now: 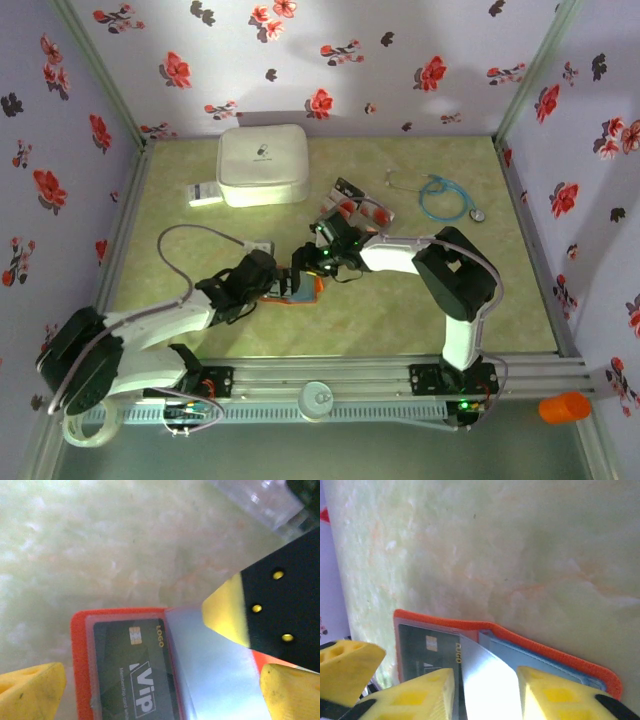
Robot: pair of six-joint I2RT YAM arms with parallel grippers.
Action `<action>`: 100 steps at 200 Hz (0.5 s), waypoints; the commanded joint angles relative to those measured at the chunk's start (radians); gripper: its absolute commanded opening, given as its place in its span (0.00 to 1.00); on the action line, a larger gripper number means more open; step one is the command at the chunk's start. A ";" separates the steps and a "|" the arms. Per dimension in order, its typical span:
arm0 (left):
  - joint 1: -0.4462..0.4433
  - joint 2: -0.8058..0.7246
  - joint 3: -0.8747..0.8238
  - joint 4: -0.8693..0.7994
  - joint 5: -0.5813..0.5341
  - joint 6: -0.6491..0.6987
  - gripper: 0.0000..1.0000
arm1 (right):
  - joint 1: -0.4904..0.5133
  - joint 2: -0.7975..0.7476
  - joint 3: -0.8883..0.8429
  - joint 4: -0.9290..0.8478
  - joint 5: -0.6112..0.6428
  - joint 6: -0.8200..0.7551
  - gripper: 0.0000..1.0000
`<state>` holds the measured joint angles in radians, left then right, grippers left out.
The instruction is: Put the credit cards into the card holder
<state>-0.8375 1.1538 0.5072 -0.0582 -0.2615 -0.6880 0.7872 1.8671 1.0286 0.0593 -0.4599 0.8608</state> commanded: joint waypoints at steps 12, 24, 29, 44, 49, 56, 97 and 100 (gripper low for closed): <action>0.065 -0.151 0.002 -0.070 -0.037 -0.047 1.00 | 0.030 -0.046 0.006 0.007 -0.014 0.021 0.45; 0.093 -0.195 0.002 -0.097 -0.041 -0.054 1.00 | 0.043 -0.044 0.019 0.004 -0.013 0.025 0.47; 0.103 -0.212 0.001 -0.107 -0.041 -0.057 1.00 | 0.049 -0.042 0.024 0.001 -0.010 0.027 0.48; 0.134 -0.256 -0.002 -0.133 -0.042 -0.061 1.00 | 0.068 -0.033 0.046 -0.005 -0.006 0.030 0.50; 0.144 -0.266 -0.002 -0.142 -0.042 -0.061 1.00 | 0.073 -0.028 0.053 -0.007 -0.005 0.032 0.50; 0.156 -0.279 -0.005 -0.154 -0.042 -0.061 1.00 | 0.081 -0.024 0.064 -0.011 -0.002 0.033 0.51; 0.195 -0.325 -0.022 -0.183 -0.035 -0.073 1.00 | 0.115 0.015 0.131 -0.034 0.010 0.039 0.55; 0.196 -0.325 -0.023 -0.183 -0.035 -0.073 1.00 | 0.117 0.019 0.136 -0.035 0.010 0.040 0.55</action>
<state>-0.6567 0.8532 0.5068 -0.1967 -0.2802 -0.7361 0.8886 1.8488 1.1141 0.0490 -0.4603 0.8845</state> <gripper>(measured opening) 0.997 0.548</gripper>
